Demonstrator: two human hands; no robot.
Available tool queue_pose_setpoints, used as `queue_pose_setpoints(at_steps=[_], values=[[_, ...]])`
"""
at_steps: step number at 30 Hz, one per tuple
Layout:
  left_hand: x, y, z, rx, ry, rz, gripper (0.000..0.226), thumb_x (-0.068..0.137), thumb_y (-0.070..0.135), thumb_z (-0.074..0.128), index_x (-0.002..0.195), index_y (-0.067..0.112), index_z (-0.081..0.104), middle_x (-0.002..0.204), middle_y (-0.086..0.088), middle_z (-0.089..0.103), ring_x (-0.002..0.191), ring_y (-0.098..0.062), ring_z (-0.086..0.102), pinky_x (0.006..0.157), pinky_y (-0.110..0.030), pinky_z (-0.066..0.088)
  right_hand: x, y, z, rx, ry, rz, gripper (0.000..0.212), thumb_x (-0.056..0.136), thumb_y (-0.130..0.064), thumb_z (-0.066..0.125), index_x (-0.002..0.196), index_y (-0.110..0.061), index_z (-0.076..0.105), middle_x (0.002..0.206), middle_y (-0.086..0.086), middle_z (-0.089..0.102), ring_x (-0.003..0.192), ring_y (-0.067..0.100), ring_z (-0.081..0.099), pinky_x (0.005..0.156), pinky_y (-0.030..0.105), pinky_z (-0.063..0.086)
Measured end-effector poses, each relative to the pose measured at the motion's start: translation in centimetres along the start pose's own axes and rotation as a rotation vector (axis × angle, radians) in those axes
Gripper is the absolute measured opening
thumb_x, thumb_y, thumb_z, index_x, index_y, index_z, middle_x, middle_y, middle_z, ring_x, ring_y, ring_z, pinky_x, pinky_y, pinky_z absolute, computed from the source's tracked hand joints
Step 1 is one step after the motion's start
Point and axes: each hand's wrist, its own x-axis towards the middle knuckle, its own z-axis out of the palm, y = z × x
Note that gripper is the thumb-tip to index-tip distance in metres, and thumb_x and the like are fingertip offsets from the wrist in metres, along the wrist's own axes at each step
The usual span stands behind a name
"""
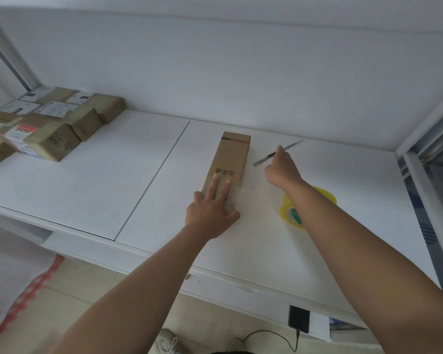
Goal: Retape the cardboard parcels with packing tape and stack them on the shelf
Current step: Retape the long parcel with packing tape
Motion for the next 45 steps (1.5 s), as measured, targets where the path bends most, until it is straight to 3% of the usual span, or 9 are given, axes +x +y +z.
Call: queue_pose_setpoints(at_steps=[6, 9, 12, 15, 18, 21, 28, 36, 45], values=[[0.0, 0.2, 0.1, 0.003, 0.008, -0.016, 0.078, 0.091, 0.065, 0.036, 0.155, 0.045, -0.003, 0.164, 0.016, -0.017, 0.125, -0.029, 0.033, 0.086, -0.036, 0.042, 1.2, -0.3, 0.4, -0.020, -0.150, 0.167, 0.045, 0.097, -0.013, 0.042, 0.139, 0.004, 0.037, 0.143, 0.024, 0.040, 0.124, 0.038, 0.050, 0.089, 0.037, 0.044], [0.0, 0.1, 0.1, 0.000, 0.004, -0.021, 0.078, 0.090, 0.065, 0.036, 0.155, 0.045, -0.003, 0.164, 0.017, -0.017, 0.126, -0.029, 0.033, 0.088, -0.038, 0.044, 0.9, -0.4, 0.5, -0.056, -0.203, 0.131, 0.051, 0.099, -0.013, 0.038, 0.148, -0.004, 0.031, 0.149, 0.022, 0.036, 0.127, 0.036, 0.048, 0.086, 0.033, 0.042], [-0.1, 0.1, 0.1, -0.003, 0.010, -0.011, 0.077, 0.091, 0.064, 0.036, 0.154, 0.045, -0.003, 0.164, 0.016, -0.016, 0.126, -0.030, 0.033, 0.088, -0.039, 0.044, 0.5, -0.1, 0.2, -0.042, -0.154, 0.098, 0.057, 0.100, -0.017, 0.035, 0.155, -0.014, 0.025, 0.156, 0.017, 0.031, 0.134, 0.035, 0.043, 0.097, 0.036, 0.040], [-0.1, 0.1, 0.1, 0.001, 0.014, -0.008, 0.077, 0.091, 0.064, 0.036, 0.154, 0.044, -0.003, 0.164, 0.016, -0.016, 0.126, -0.030, 0.033, 0.087, -0.039, 0.044, -0.1, -0.1, 0.2, -0.023, -0.083, -0.072, 0.036, 0.097, -0.019, 0.039, 0.117, 0.003, 0.059, 0.124, 0.024, 0.062, 0.108, 0.034, 0.059, 0.083, 0.039, 0.047], [0.0, 0.1, 0.1, -0.003, 0.012, -0.017, 0.077, 0.091, 0.063, 0.036, 0.154, 0.045, -0.003, 0.164, 0.016, -0.016, 0.126, -0.029, 0.033, 0.088, -0.039, 0.043, -1.2, -0.6, 0.6, -0.093, -0.280, -0.189, 0.040, 0.093, -0.031, 0.046, 0.078, 0.003, 0.061, 0.094, 0.020, 0.073, 0.077, 0.031, 0.063, 0.068, 0.038, 0.047], [0.0, 0.1, 0.2, -0.005, 0.007, -0.012, 0.078, 0.091, 0.063, 0.037, 0.155, 0.045, -0.003, 0.164, 0.016, -0.016, 0.125, -0.030, 0.033, 0.089, -0.039, 0.043, -1.9, -0.8, 0.8, -0.234, -0.398, -0.236, 0.039, 0.089, -0.036, 0.050, 0.056, -0.015, 0.043, 0.079, 0.018, 0.072, 0.058, 0.023, 0.048, 0.058, 0.033, 0.035], [-0.1, 0.1, 0.0, -0.006, -0.003, -0.013, 0.078, 0.091, 0.062, 0.038, 0.155, 0.044, -0.003, 0.164, 0.016, -0.016, 0.126, -0.030, 0.033, 0.086, -0.037, 0.040, -2.0, -0.9, 0.6, -0.220, -0.437, -0.370, 0.015, 0.095, -0.021, 0.059, 0.087, -0.009, 0.063, 0.074, -0.008, 0.057, 0.074, 0.016, 0.055, 0.062, 0.028, 0.039], [0.0, 0.2, 0.1, -0.014, -0.003, -0.017, 0.078, 0.091, 0.062, 0.039, 0.155, 0.045, -0.003, 0.164, 0.016, -0.015, 0.125, -0.030, 0.033, 0.087, -0.037, 0.042, -1.5, -0.4, 2.0, -0.216, -0.402, -0.373, 0.026, 0.094, -0.028, 0.063, 0.073, -0.015, 0.055, 0.085, 0.010, 0.066, 0.073, 0.020, 0.054, 0.066, 0.031, 0.039], [-0.1, 0.2, 0.0, -0.023, -0.001, -0.026, 0.078, 0.090, 0.063, 0.039, 0.155, 0.046, -0.002, 0.164, 0.017, -0.016, 0.126, -0.030, 0.032, 0.089, -0.038, 0.042, -1.3, -1.0, 2.7, -0.303, -0.441, -0.247, 0.038, 0.094, -0.024, 0.060, 0.062, -0.018, 0.040, 0.063, 0.000, 0.042, 0.057, 0.016, 0.038, 0.053, 0.029, 0.027]])
